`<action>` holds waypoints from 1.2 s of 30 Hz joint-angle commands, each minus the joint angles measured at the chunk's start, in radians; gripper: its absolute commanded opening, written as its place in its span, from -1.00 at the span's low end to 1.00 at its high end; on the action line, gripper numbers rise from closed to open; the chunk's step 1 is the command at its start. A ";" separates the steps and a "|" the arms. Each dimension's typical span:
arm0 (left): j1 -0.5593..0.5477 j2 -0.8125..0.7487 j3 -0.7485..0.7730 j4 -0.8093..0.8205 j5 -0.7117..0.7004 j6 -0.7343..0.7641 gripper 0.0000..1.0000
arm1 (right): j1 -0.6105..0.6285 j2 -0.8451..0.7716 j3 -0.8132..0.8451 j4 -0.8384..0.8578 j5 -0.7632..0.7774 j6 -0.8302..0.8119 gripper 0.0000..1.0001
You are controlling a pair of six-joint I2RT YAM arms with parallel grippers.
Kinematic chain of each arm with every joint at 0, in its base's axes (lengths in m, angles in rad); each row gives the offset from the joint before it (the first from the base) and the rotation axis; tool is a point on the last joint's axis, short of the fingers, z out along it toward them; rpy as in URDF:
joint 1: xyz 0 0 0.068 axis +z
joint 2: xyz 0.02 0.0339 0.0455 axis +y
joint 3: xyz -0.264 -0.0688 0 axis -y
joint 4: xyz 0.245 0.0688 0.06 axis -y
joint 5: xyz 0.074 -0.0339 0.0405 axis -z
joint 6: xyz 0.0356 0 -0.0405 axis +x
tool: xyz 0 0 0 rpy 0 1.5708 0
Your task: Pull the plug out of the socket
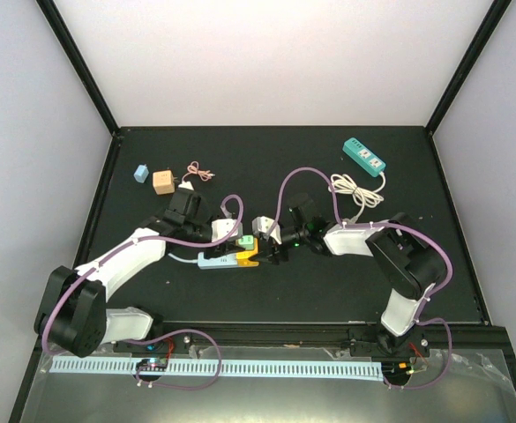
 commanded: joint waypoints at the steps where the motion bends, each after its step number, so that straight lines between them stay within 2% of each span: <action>1: -0.019 0.018 0.017 0.002 -0.014 0.019 -0.21 | 0.022 0.025 -0.022 0.073 -0.008 0.007 0.21; 7: -0.017 0.055 0.056 -0.039 -0.047 -0.006 -0.52 | 0.028 0.040 -0.039 0.095 0.004 -0.001 0.13; 8: -0.019 0.053 0.055 -0.043 -0.042 0.005 -0.54 | 0.029 0.041 -0.041 0.098 0.006 -0.001 0.19; 10: -0.019 0.051 0.056 -0.045 -0.042 0.002 -0.58 | 0.031 0.041 -0.046 0.103 0.007 0.004 0.43; 16: -0.019 0.055 0.057 -0.048 -0.044 0.004 -0.61 | 0.047 0.040 -0.060 0.146 0.019 0.021 0.47; 19: -0.018 0.048 0.049 -0.046 -0.042 0.007 -0.61 | 0.051 0.047 -0.058 0.168 0.033 0.033 0.25; 24: -0.019 0.024 0.046 -0.064 -0.018 0.004 -0.63 | 0.050 0.072 -0.056 0.161 0.041 0.022 -0.26; 27: -0.017 0.017 0.052 -0.090 0.019 -0.003 -0.63 | 0.052 0.090 -0.037 0.121 0.050 0.013 -0.50; 31: -0.019 -0.060 0.014 -0.045 0.057 0.012 -0.62 | 0.052 0.108 -0.019 0.096 0.060 0.005 -0.84; 33: -0.019 -0.065 0.009 -0.039 0.036 0.028 -0.62 | 0.051 0.119 -0.012 0.084 0.060 0.006 -0.95; 36: -0.019 -0.068 -0.005 -0.011 -0.009 0.037 -0.63 | 0.052 0.133 0.011 0.046 0.063 0.011 -0.98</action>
